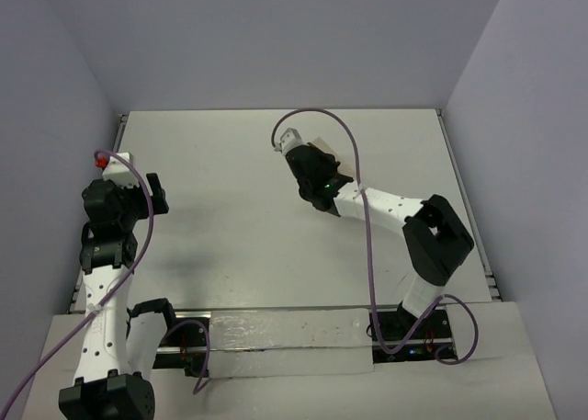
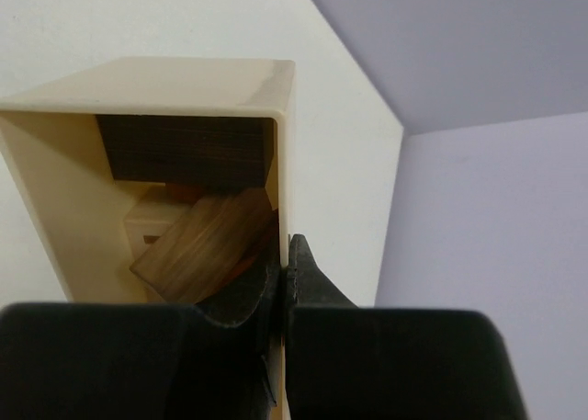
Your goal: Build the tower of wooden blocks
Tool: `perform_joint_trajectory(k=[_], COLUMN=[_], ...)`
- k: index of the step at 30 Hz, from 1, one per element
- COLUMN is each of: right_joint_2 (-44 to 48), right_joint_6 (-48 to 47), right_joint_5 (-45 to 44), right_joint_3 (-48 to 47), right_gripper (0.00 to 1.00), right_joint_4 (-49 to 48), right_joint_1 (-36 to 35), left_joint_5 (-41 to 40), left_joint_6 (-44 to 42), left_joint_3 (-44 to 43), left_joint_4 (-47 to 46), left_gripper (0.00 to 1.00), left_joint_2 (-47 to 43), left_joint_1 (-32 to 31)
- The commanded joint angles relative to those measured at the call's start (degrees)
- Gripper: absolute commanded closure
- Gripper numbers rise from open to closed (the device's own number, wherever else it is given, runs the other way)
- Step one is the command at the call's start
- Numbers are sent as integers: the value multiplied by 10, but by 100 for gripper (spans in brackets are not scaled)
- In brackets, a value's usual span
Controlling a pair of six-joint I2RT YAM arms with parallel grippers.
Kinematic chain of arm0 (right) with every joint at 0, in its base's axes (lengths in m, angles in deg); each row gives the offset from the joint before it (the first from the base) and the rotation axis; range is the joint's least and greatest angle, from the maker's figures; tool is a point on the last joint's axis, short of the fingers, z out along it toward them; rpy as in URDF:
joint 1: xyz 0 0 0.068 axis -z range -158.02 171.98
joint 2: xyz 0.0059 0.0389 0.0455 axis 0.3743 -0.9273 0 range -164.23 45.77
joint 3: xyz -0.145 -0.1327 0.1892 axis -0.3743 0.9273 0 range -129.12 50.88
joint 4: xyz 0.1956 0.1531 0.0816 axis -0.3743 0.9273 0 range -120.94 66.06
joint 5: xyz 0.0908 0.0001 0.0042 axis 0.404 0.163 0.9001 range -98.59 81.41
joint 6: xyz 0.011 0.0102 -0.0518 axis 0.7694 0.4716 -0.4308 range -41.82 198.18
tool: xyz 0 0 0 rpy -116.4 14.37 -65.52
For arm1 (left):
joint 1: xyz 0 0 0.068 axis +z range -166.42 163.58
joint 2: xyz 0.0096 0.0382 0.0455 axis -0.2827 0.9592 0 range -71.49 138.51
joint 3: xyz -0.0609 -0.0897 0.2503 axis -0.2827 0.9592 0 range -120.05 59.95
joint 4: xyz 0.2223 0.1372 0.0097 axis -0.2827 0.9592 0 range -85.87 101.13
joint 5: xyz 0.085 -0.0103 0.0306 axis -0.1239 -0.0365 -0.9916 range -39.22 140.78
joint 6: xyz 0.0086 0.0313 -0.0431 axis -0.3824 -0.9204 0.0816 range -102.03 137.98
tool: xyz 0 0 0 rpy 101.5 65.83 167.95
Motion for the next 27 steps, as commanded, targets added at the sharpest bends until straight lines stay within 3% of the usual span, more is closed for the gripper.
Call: perform_joint_trajectory(k=[1,9,15,22,27], right_joint_2=[-22,-127,-202,-325,-352], right_joint_6=[-99,-290,-379,-657,-656], right_joint_5=[-120,-182,-200,-189,-195], right_joint_3=[12,55,71,75,78], right_gripper=[100,100,100,100,100], right_joint_4=[-201,-452,-611,-1015,-1027], right_joint_1=[-30,-87,-117,-161,-188], left_joint_5=[-7,-8,-6,-5,-7], left_joint_6=[12,14,14,14,15], left_joint_3=[-20,-20,-20,-22,-23], left_joint_4=[-18,-18,-17,-16,-14], left_gripper=[1,1,1,1,1], left_joint_2=[1,3,4,8,9], left_joint_1=[10,17,24,27,29])
